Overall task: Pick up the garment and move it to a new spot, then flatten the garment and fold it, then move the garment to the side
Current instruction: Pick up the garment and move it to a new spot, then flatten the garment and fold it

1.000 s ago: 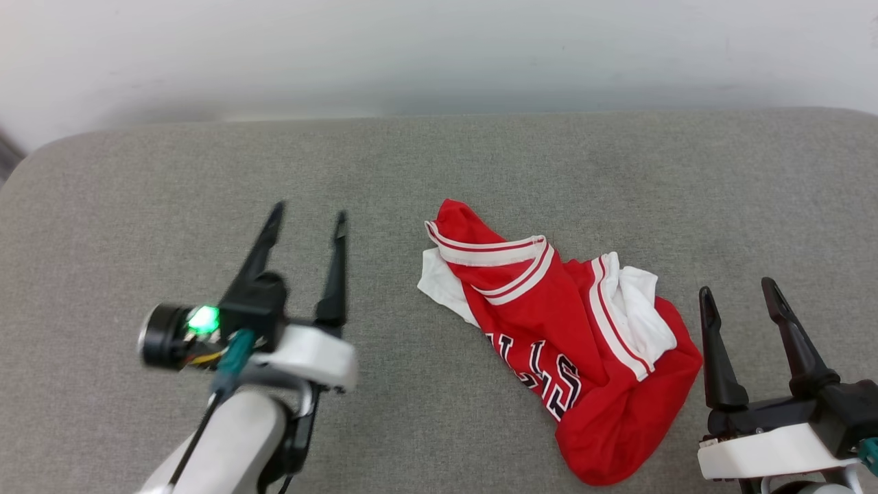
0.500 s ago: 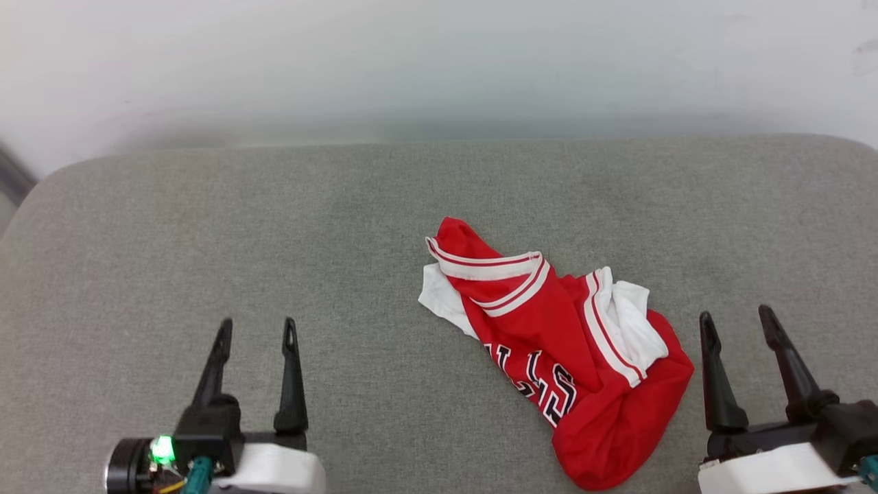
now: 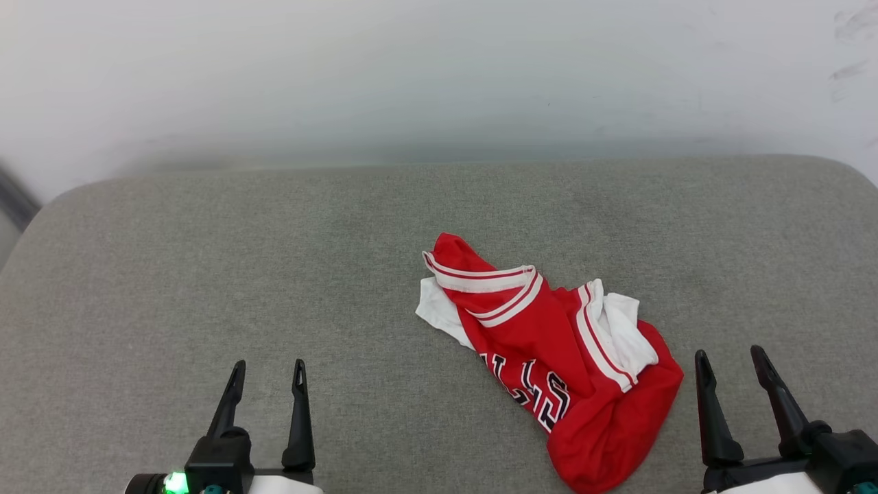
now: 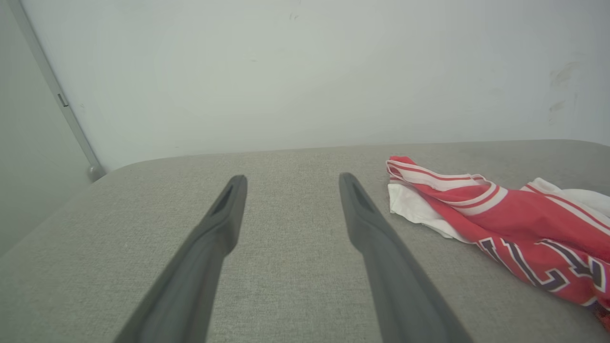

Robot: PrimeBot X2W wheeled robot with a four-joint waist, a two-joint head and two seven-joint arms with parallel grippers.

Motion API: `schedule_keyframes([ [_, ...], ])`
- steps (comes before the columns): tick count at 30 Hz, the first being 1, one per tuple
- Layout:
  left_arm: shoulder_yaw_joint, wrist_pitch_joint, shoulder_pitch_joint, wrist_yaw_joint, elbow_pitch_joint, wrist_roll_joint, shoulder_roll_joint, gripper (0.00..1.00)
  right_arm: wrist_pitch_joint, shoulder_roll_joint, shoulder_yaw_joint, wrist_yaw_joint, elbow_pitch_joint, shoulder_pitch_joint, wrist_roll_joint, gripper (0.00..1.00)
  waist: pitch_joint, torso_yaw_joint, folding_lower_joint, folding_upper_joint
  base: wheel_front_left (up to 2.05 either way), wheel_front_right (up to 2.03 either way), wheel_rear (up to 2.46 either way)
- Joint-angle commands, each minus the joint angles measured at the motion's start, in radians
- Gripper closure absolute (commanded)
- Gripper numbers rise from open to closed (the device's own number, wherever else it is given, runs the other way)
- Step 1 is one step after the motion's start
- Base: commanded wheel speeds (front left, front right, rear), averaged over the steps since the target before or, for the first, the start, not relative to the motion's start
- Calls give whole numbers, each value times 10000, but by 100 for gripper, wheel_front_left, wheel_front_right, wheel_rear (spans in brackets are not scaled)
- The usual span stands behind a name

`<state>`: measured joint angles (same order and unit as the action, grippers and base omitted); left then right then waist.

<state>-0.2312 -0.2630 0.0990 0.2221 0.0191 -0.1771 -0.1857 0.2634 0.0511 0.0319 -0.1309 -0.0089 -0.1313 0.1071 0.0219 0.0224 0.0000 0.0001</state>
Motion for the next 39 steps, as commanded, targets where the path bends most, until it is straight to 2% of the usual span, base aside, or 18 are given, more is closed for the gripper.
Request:
schedule_keyframes([
  [1, 154, -26, 179, -108, -44, 91, 102, 0, 20, -16, -15, 3, 2, -170, 76, 0, -62, -22, 0, -1, 0, 0, 0],
  [16, 945, -26, 571, -910, -242, 697, 766, 0, 20, -16, -38, 3, -22, -308, 145, 0, -152, 27, 0, -1, 0, 0, 0],
  [22, 1313, -26, 73, -1176, -385, 795, 849, 0, 20, -16, -73, 3, -43, -204, 70, 0, -111, -11, 0, -1, 0, 0, 0],
  [26, 1526, -26, -850, -1532, -834, 847, 639, 0, 20, -14, -119, 3, -87, 10, -30, 0, 47, -92, 0, -1, 0, 0, 0],
  [32, 1370, 229, -2995, -2264, -1895, 971, -3, 0, 20, -16, -195, 5, -174, 358, -94, 0, 435, -272, 0, -1, 0, 0, 0],
  [39, 930, 1909, -5692, -3192, -2780, 651, -611, 0, 20, -16, -187, 3, -347, 769, -159, 0, 1040, -497, 0, -1, 0, 0, 0],
])
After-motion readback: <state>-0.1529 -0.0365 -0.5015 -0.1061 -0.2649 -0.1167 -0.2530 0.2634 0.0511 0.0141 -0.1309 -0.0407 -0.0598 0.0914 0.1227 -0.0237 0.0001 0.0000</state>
